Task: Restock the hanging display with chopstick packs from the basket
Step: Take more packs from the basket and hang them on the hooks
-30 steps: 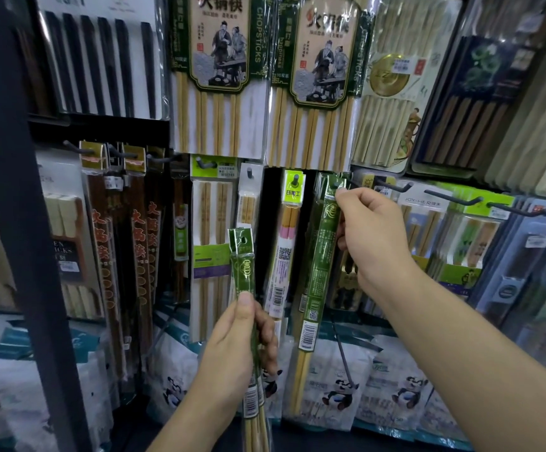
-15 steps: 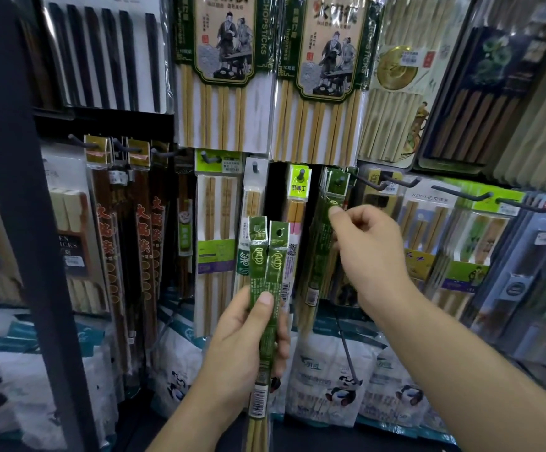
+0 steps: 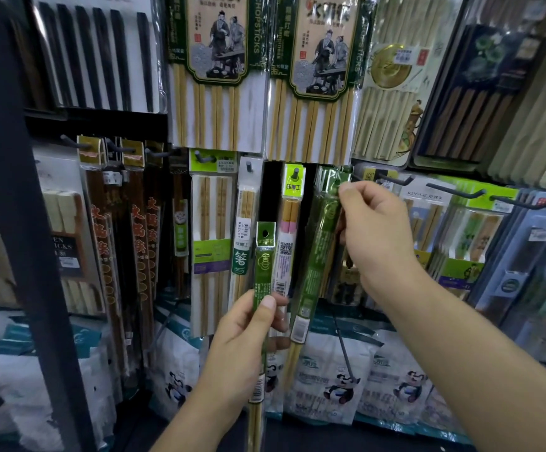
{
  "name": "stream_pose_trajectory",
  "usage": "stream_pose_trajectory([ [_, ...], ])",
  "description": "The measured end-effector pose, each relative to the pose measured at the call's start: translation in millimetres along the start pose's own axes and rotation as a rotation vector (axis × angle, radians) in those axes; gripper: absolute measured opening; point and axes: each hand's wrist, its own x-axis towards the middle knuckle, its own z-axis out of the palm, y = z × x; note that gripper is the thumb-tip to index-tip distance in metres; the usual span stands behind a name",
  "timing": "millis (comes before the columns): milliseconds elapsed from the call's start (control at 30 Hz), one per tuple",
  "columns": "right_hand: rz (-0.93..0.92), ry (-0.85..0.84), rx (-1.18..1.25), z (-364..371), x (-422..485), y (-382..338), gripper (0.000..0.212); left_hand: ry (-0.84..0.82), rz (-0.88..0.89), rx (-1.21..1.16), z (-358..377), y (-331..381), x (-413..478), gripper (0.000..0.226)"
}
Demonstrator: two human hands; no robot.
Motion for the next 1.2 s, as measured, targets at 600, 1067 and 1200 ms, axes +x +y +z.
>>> stream_pose_trajectory([
  [600,-0.025,0.084,-0.117,6,16,18,0.028,-0.016,0.044,0.086,0,1,1,0.029],
  [1067,0.007,-0.413,-0.057,12,-37,21,0.03,-0.076,-0.031,-0.011,4,-3,1,0.027],
  [1200,0.007,-0.395,-0.074,11,-36,21,0.04,-0.074,-0.028,-0.046,10,-2,1,0.026],
])
